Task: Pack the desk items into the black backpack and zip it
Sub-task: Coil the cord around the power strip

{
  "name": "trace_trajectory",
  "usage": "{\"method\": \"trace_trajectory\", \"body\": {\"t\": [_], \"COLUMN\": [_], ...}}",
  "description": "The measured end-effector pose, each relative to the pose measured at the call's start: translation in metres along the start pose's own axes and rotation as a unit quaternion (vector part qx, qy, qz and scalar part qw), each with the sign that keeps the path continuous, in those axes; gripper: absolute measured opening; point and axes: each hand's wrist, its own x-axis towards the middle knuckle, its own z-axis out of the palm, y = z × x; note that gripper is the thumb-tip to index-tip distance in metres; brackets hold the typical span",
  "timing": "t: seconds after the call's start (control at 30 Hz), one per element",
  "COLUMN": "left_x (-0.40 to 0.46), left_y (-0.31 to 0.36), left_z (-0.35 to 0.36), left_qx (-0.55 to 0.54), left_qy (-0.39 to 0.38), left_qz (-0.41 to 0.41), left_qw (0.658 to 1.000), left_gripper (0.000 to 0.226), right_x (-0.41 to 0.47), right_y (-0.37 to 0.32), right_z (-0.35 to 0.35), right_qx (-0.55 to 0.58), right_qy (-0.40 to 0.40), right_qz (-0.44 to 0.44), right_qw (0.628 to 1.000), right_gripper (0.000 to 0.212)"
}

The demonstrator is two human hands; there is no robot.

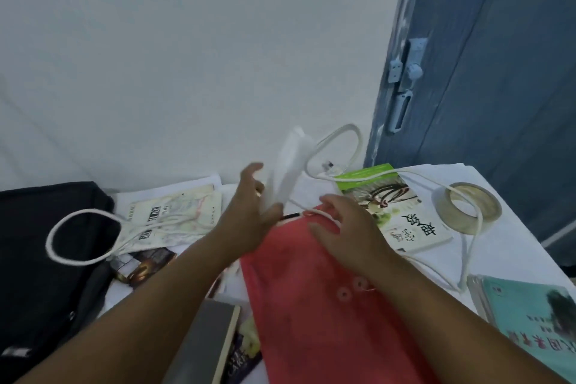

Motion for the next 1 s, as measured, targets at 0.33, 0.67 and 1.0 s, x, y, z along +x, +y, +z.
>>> {"method": "trace_trajectory", "body": {"t": [0.33, 0.67, 1.0], "left_x": [-0.088, -0.176, -0.205], "left_y": [0.002, -0.086, -0.136], "left_z": [-0.168, -0.266, -0.302], "left_qx": [-0.559, -0.584, -0.474], "left_qy": [0.107, 0.223, 0.123], "left_qz": [-0.066, -0.162, -0.249], "left_qw": [0.819, 0.763, 0.835], "left_gripper": [0.016, 0.029, 0.032], "right_x": [-0.002, -0.046, -0.085], "right_y": [-0.138, -0.232, -0.193], "right_z": [0.085, 0.186, 0.224], "right_qx": [0.106, -0.067, -0.213], "right_qy": [-0.037, -0.095, 0.027], "right_qz": [-0.265, -0.43, -0.23], "right_qw": [0.958, 0.895, 0.949], "right_gripper": [0.03, 0.022, 0.016]}}
